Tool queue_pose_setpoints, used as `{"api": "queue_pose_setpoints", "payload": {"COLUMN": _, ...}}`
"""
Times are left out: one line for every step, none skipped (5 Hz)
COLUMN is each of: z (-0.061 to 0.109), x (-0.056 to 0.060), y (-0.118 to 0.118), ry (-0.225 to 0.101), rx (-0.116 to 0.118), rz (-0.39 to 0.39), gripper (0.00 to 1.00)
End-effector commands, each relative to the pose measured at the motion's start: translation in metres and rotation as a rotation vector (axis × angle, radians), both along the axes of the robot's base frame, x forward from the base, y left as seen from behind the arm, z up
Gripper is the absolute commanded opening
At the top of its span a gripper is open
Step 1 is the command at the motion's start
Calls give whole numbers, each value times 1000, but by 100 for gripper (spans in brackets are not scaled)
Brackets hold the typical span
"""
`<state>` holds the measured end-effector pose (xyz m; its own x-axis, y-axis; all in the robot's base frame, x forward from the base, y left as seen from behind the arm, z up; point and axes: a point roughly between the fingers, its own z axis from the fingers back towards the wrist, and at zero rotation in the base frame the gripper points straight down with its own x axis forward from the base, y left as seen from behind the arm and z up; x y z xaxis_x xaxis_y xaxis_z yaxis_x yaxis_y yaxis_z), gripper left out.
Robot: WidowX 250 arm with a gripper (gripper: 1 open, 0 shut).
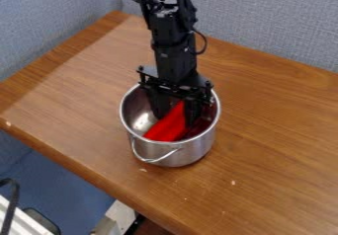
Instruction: Move the red object from the metal pot to the table
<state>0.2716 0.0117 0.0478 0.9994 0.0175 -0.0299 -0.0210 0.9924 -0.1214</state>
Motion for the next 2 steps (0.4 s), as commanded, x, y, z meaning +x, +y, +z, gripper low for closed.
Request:
{"api": "queue_pose_setpoints", "payload": {"z": 5, "x": 5, "y": 4, "ry": -29, "rx": -13, "rz": 28, "gripper": 0}}
{"api": "queue_pose_setpoints", "payload": {"z": 5, "x": 5, "y": 4, "ry": -30, "rx": -17, "rz": 32, "gripper": 0}}
